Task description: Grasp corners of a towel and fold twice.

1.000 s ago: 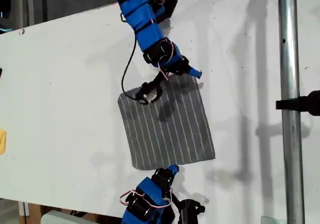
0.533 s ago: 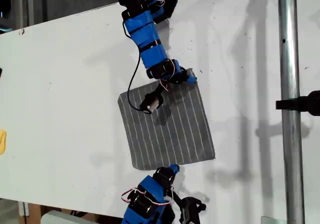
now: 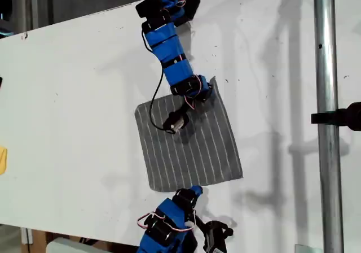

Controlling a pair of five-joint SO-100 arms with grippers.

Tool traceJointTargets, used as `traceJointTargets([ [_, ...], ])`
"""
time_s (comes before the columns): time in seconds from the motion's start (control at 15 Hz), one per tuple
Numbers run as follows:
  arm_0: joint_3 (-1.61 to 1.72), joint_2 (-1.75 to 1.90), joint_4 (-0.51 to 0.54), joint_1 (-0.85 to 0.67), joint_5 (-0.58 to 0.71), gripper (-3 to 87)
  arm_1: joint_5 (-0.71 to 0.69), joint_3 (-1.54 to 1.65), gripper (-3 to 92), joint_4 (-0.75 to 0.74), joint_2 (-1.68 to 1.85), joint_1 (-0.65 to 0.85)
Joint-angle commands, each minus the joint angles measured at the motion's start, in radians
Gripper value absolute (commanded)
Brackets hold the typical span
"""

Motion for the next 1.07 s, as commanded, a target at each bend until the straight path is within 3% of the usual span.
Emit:
traceJointTargets([
  [0.0, -0.067, -0.017, 0.025, 0.008, -0.021, -2.4, -0.015, -0.026, -0.2, -0.017, -0.002, 0.003],
  [0.2, -0.341, -0.229, 0.100, 0.009, -0.008, -2.6, -0.017, -0.031, -0.2, -0.017, -0.002, 0.012],
  [0.33, -0.460, -0.388, 0.054, 0.017, 0.115, 0.1, -0.018, -0.038, -0.3, -0.014, 0.002, 0.014],
  [0.53, -0.574, -0.499, 0.060, 0.061, 0.284, 24.3, -0.008, -0.040, -0.3, -0.014, 0.003, 0.011],
  [0.67, -0.574, -0.503, 0.074, 0.084, 0.345, 31.8, -0.002, -0.041, -0.3, -0.014, 0.003, 0.008],
  [0.87, -0.571, -0.624, 0.054, 0.130, 0.362, 32.2, -0.002, -0.052, -0.3, -0.009, 0.003, 0.006],
  [1.0, -0.655, -0.795, 0.103, 0.146, 0.334, 32.0, 0.002, -0.058, -0.3, -0.009, 0.003, 0.005],
])
